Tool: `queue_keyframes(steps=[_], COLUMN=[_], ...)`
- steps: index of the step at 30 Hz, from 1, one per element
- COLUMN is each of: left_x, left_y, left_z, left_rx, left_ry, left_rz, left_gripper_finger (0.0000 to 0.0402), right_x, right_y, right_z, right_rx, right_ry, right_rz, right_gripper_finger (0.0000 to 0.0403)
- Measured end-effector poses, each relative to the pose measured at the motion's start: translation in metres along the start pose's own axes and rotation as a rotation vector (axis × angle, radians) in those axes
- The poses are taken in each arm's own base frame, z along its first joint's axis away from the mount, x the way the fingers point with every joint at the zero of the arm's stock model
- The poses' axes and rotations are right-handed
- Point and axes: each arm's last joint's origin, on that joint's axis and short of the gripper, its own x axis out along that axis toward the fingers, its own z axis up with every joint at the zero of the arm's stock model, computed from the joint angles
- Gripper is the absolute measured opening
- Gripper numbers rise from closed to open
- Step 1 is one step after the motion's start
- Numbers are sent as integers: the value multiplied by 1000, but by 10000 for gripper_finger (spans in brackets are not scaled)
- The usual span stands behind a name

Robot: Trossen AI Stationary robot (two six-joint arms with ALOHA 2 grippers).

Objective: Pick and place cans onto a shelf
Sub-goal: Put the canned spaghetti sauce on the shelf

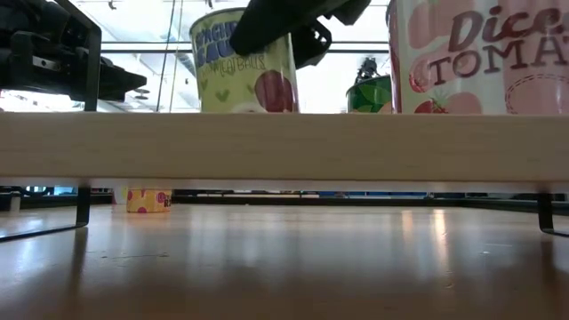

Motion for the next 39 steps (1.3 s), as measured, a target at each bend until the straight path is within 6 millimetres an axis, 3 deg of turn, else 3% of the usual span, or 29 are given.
queue_keyframes(steps=[12,18,29,39], left_x=[0,0,0,0], left_y=[0,0,0,0], left_z=[0,0,0,0], left_rx=[0,0,0,0], left_ry=[0,0,-1,1], left_rz=[0,0,0,0], left_gripper_finger=[11,11,11,11], right_x=[-1,-3,-12,-23], right_y=[-1,-2,-3,-12], right_z=[-7,-6,-1,0], right_rx=[8,-1,1,19], right_ry=[74,80,72,90], right_rz=[5,0,6,-23], right_gripper_finger=[343,336,286,308])
